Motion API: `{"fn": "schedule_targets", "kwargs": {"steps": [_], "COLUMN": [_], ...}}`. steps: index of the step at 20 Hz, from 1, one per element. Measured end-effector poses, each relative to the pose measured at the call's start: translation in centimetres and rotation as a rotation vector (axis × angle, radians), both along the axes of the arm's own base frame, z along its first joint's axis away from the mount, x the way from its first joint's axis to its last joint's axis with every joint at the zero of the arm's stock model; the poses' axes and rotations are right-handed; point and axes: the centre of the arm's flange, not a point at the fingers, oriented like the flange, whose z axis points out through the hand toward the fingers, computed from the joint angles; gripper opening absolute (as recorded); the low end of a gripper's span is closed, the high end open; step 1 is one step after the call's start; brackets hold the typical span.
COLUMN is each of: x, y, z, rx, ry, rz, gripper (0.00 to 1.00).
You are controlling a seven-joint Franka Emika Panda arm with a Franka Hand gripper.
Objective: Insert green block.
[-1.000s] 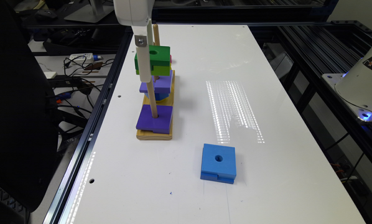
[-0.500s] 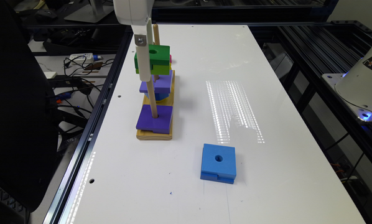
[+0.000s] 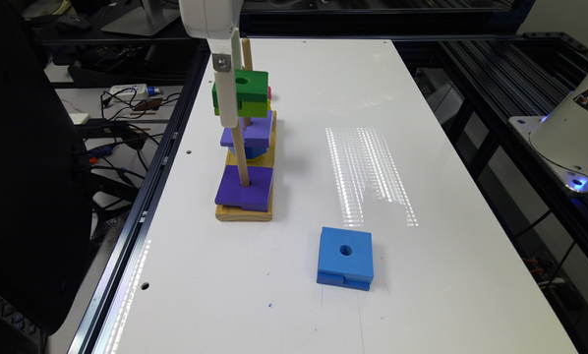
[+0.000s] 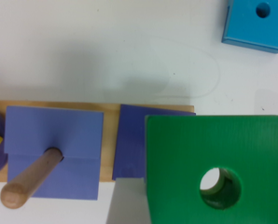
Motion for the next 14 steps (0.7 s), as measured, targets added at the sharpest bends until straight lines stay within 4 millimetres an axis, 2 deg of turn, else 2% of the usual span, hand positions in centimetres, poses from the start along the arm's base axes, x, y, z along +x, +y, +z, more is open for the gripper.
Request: {"fn": "schedule_targets", "kwargs": {"steps": [14], "x": [0.1], "y": [-0.54], "z": [-0.03], "rx": [-0.001], "ry": [0.0], "rz": [0.0], "gripper": [0.0]}}
